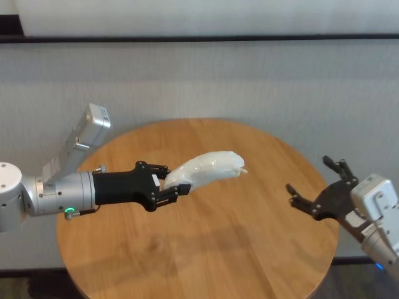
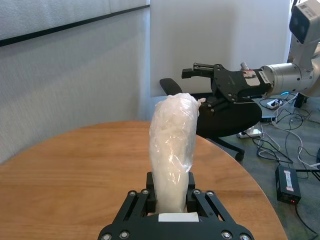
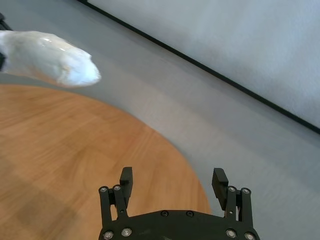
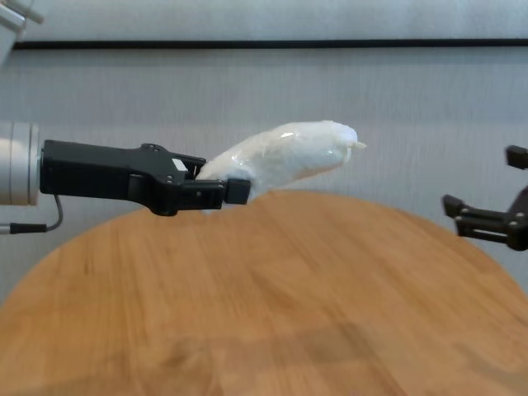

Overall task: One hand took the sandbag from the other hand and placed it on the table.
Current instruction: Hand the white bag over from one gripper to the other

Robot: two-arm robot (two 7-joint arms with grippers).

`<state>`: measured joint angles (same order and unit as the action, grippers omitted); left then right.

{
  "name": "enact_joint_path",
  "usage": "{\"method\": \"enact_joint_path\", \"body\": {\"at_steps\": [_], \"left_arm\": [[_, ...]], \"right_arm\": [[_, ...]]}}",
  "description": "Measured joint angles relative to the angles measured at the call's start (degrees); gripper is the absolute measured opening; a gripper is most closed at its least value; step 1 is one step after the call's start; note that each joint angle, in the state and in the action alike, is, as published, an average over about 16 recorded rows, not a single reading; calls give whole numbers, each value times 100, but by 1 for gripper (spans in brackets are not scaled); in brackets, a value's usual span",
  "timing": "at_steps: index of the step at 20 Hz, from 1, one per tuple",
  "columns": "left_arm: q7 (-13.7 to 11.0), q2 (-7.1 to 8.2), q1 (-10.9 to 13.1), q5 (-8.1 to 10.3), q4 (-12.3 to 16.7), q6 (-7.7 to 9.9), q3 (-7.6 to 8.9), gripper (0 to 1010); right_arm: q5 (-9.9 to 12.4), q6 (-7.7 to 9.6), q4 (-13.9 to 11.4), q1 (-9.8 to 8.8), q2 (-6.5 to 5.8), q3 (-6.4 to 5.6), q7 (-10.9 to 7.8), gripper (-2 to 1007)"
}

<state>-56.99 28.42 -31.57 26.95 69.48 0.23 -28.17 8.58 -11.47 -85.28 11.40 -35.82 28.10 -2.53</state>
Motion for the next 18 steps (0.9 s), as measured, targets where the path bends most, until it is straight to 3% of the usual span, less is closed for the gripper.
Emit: {"method": "enact_joint_path", "body": {"at_steps": [5,12,18], "left_arm": [[1,-4,2,-3,-5,3,9,343],[1,-7,4,-6,-11,6,15,343],[1,-9,6,-6,-14,9,18,343]], "right_arm": [[-632,-465,-35,17,14,107,148,1001],[-1603,-1134,129,103,57,235,402,1001],[-2245,-1514,261,209,109,336,474,1001]]}}
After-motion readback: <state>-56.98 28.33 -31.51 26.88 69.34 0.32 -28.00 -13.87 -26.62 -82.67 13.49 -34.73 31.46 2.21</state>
